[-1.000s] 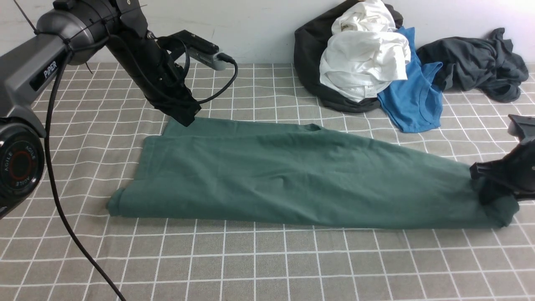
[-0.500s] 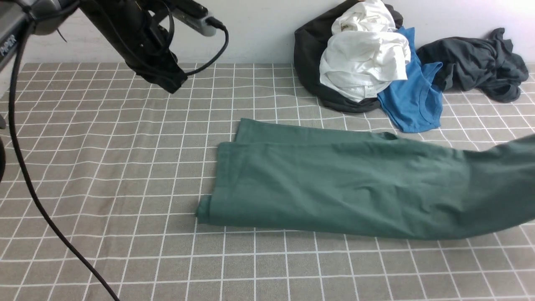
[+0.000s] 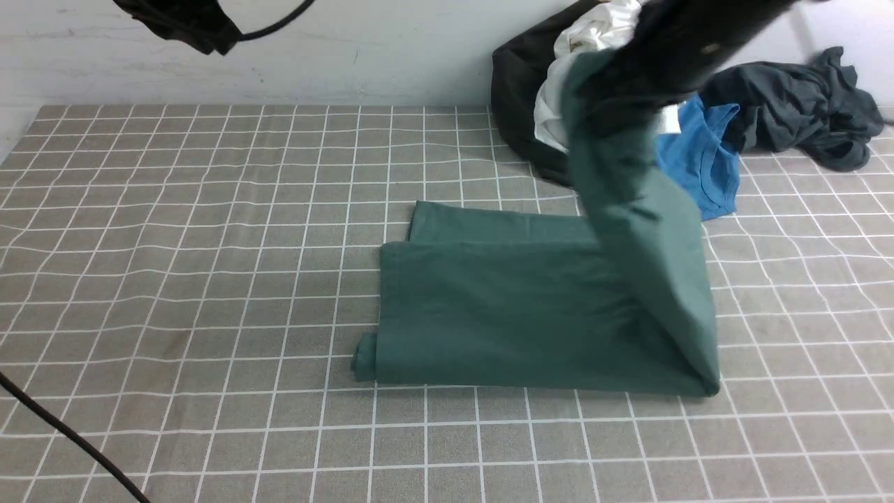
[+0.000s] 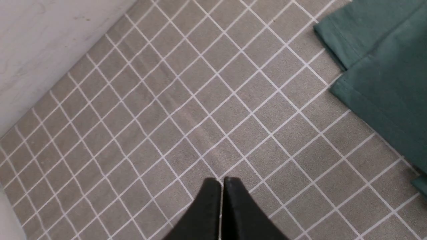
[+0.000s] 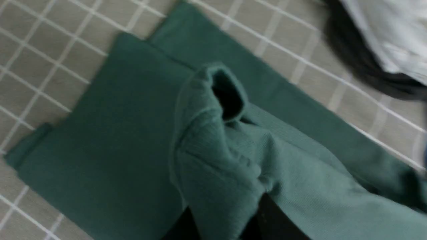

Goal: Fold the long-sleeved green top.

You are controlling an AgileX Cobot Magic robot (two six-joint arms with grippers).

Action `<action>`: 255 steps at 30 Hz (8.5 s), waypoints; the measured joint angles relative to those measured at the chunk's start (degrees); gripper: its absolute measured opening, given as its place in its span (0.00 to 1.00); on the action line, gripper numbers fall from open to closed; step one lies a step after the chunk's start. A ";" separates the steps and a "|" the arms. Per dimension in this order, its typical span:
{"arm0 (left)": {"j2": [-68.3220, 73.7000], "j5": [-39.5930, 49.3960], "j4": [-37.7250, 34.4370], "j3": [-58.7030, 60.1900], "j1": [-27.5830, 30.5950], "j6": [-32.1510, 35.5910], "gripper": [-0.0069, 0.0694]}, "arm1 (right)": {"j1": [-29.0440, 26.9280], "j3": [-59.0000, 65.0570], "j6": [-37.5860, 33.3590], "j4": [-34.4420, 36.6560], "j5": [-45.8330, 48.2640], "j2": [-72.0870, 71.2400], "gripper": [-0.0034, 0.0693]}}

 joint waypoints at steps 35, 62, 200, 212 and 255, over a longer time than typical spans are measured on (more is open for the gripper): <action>-0.65 0.23 -5.87 -0.05 -0.97 -5.35 0.08 | 4.44 -7.38 0.30 3.19 2.17 18.78 0.36; -58.39 -12.98 -0.07 65.85 -1.04 -16.30 0.08 | 14.45 17.30 -0.17 -3.50 1.71 -21.07 0.24; -107.96 -52.42 2.55 123.69 10.45 -36.79 0.08 | -26.88 117.68 25.94 -15.56 -49.34 -116.42 0.03; -107.96 -52.31 2.74 123.69 10.78 -39.20 0.08 | -26.88 117.68 25.94 -15.56 -49.34 -116.42 0.03; -107.96 -52.31 2.78 123.69 10.78 -39.14 0.08 | -26.88 117.68 25.72 -15.56 -49.34 -116.42 0.03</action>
